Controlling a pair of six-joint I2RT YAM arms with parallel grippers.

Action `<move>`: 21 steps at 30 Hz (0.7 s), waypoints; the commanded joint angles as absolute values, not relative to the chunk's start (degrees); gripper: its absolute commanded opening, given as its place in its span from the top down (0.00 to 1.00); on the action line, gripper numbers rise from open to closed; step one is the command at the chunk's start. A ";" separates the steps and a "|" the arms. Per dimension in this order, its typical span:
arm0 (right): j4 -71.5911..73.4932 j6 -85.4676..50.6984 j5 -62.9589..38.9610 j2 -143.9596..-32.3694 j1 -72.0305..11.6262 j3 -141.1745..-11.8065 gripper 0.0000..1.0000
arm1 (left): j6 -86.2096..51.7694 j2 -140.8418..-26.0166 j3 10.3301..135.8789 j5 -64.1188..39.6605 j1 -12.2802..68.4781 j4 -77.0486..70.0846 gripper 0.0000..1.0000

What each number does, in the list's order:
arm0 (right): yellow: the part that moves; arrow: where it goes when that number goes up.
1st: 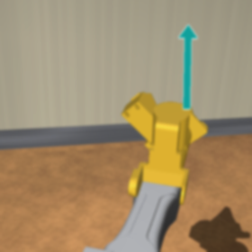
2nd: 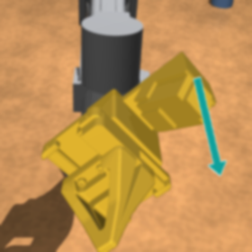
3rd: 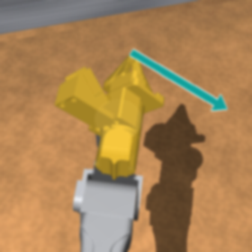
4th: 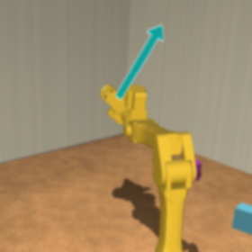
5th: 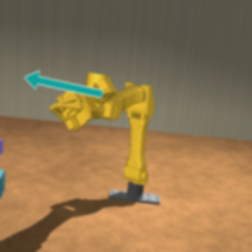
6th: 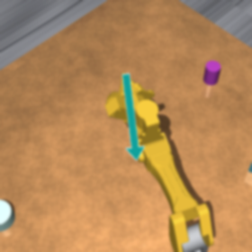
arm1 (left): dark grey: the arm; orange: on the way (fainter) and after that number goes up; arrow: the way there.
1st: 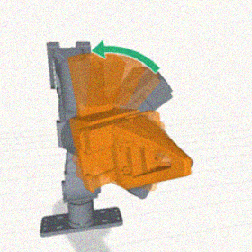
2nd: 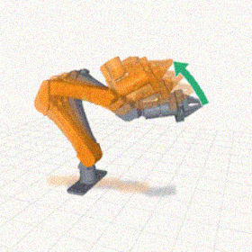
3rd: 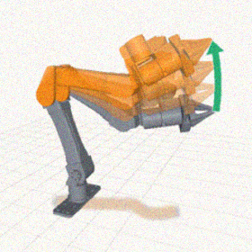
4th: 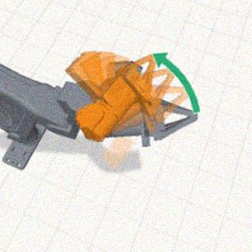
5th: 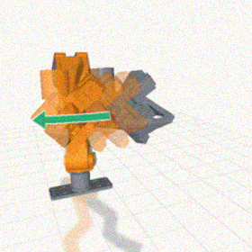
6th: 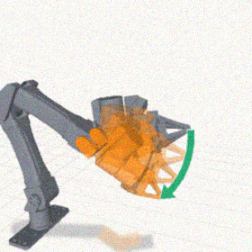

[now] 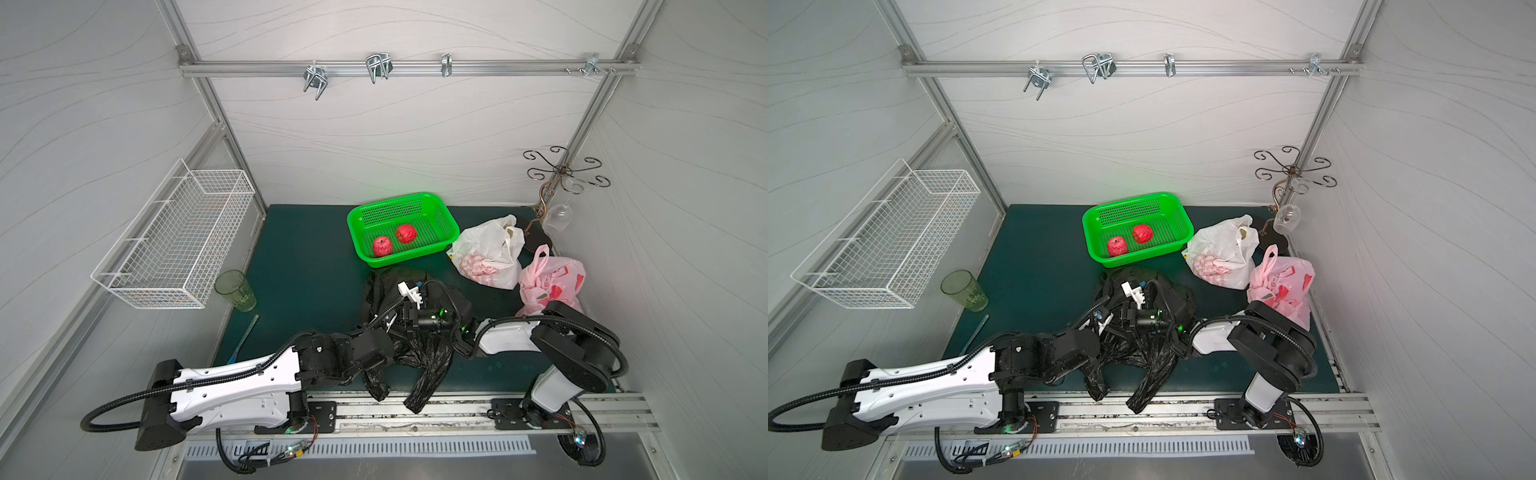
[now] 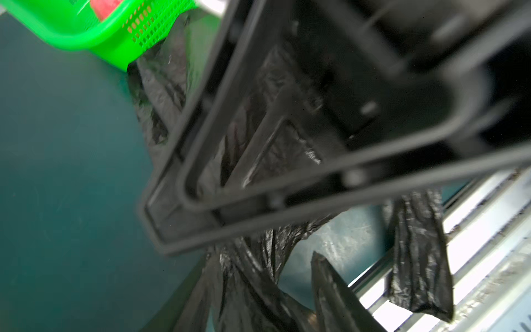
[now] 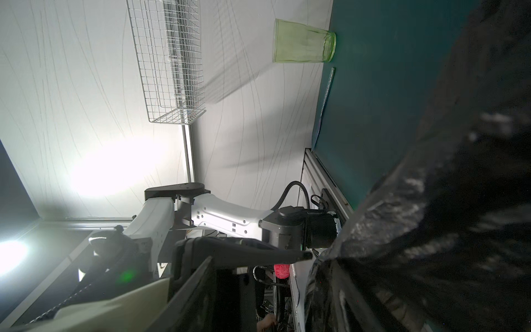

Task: Untie the knot of a plastic bag & take out the apple
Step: Adjust the plastic bag at the center of the board.

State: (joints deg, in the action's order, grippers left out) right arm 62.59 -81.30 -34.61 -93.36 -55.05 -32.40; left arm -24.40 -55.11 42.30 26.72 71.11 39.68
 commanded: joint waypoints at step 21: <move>67.09 -84.03 -36.35 -84.43 -51.40 -26.14 0.39 | -17.31 -58.01 47.79 13.70 55.30 34.86 1.00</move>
